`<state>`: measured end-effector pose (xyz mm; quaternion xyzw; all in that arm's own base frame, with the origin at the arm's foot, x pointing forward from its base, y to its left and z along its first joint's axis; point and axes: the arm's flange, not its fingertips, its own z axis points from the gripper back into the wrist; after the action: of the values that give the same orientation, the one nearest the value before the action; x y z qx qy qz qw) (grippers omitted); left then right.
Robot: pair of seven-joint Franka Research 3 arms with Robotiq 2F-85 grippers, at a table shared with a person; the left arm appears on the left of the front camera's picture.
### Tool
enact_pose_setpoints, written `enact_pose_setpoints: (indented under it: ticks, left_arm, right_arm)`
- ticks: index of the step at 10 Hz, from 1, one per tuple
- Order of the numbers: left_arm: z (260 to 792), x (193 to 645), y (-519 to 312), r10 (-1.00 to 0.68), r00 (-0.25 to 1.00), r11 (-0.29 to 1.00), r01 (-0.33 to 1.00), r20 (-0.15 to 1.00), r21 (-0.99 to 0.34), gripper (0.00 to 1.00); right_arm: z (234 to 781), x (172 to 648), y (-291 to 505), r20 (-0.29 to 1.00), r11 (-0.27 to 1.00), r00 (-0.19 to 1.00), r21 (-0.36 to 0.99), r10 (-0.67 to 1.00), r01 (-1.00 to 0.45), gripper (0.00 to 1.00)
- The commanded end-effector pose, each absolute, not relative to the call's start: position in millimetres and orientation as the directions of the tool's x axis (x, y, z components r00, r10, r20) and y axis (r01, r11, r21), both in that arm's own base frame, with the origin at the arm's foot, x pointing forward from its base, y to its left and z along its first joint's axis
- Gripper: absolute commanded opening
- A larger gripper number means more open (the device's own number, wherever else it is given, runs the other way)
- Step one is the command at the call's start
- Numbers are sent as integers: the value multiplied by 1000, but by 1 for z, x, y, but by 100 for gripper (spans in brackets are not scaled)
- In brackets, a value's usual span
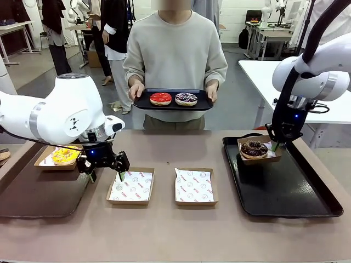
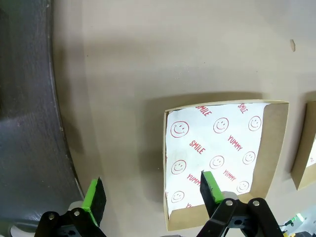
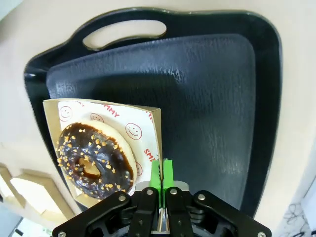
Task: Individually package the donuts and arrange them on the tray.
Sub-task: Place the picked Paper togo box on the Handle tray while simultaneously picking up another Paper togo box from the table with the other hand.
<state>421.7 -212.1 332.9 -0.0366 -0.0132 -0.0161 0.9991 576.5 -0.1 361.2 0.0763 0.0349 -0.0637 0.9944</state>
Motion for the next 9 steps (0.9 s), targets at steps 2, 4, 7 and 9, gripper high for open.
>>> enact_pose_setpoints:
  ticks: [2,4,7,9]
  left_arm:
    - [325,430,-228,-19,999,999,20,36,-34,100]
    - [322,430,-234,-26,999,1000,26,34,-15,100]
    - [321,430,-234,-21,999,1000,21,34,-6,100]
    - [320,432,-232,-7,999,1000,8,35,-9,100]
  right_arm:
    - [362,591,-6,-68,977,993,187,-93,105,2]
    - [354,603,-10,-93,973,991,204,-91,109,2]
    - [348,611,-10,-106,970,990,218,-88,109,2]
    - [345,614,-10,-111,969,990,219,-90,113,2]
